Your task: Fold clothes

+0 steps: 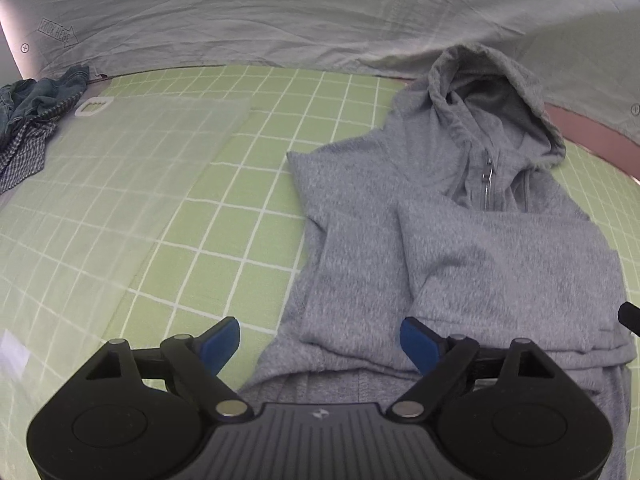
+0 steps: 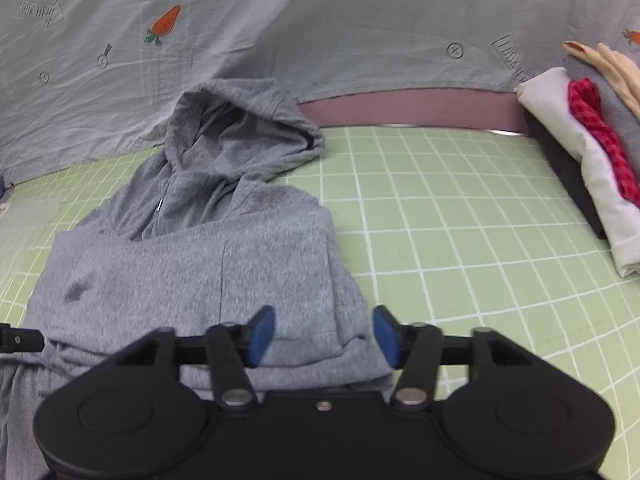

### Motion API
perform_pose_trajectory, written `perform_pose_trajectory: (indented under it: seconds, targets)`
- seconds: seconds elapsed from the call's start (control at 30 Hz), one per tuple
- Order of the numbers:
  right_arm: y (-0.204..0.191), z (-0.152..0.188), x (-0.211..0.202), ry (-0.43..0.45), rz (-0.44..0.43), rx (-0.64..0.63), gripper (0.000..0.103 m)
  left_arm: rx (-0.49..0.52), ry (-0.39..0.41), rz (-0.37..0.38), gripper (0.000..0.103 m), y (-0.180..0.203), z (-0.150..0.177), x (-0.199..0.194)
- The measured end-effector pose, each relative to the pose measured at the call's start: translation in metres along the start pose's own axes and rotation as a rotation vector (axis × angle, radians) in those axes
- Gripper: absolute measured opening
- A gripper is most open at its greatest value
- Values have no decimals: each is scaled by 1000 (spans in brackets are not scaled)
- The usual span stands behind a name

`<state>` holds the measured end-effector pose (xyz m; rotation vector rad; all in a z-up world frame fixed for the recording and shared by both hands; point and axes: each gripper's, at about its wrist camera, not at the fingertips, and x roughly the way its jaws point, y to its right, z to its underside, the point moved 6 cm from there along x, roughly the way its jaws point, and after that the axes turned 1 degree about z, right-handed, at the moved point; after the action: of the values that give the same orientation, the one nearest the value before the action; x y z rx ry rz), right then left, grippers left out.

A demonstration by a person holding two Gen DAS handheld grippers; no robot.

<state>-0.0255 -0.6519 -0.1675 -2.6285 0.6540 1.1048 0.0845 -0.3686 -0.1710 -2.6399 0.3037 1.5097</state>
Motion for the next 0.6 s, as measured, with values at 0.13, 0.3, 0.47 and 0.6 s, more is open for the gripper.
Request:
perform_pose_trajectory:
  seconds: [0.13,0.3,0.47,0.6]
  targets:
    - [7,-25,4,43,40,41,92,16,55,42,97,4,-32,3]
    - [12,-54,43,49,70,14,103,65,103,44,99,19,-87,37]
    - [20,-86,95,42,83,34,103,97,145,82,99,41,-146,80]
    - [27,-111,133,48,100,60,103,138,192,102,99,64,-190,118]
